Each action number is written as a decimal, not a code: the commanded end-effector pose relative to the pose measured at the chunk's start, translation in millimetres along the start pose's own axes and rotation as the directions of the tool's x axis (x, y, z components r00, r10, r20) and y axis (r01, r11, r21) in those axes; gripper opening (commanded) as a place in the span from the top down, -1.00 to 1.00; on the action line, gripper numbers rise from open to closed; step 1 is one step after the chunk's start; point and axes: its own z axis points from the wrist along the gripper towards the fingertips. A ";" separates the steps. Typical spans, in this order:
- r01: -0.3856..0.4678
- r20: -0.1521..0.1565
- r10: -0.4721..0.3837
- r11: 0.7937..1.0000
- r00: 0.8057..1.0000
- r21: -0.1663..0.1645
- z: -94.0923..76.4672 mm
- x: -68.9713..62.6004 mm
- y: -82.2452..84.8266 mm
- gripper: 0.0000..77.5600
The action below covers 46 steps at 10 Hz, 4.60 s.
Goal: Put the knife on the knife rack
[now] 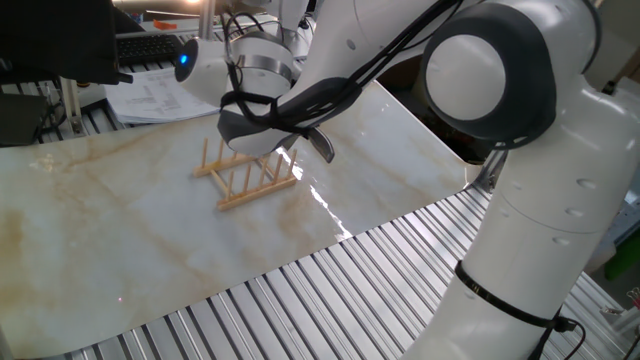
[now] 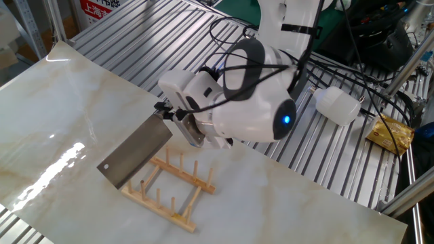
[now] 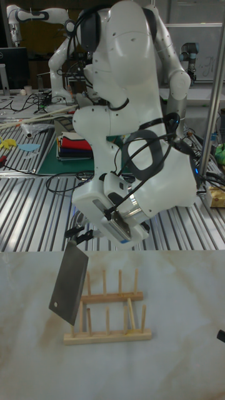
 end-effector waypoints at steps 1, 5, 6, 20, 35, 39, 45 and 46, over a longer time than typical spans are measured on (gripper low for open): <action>-0.001 0.004 0.000 1.000 1.000 0.014 -3.6 0.9 -0.6 0.97; -0.004 0.010 0.004 0.999 1.000 0.044 -3.9 2.2 0.9 0.97; -0.008 0.013 0.007 0.999 1.000 0.048 -3.9 2.2 0.9 0.97; -0.076 0.039 0.072 0.988 0.997 0.135 -2.8 11.3 13.0 0.97; -0.134 0.051 0.126 0.971 0.991 0.199 -0.6 13.6 24.8 0.97; -0.143 0.055 0.134 0.966 0.989 0.217 -0.1 13.3 25.2 0.97; -0.154 0.058 0.145 0.961 0.988 0.232 1.0 10.8 29.3 0.97; -0.153 0.058 0.143 0.959 0.988 0.239 1.2 10.3 30.9 0.97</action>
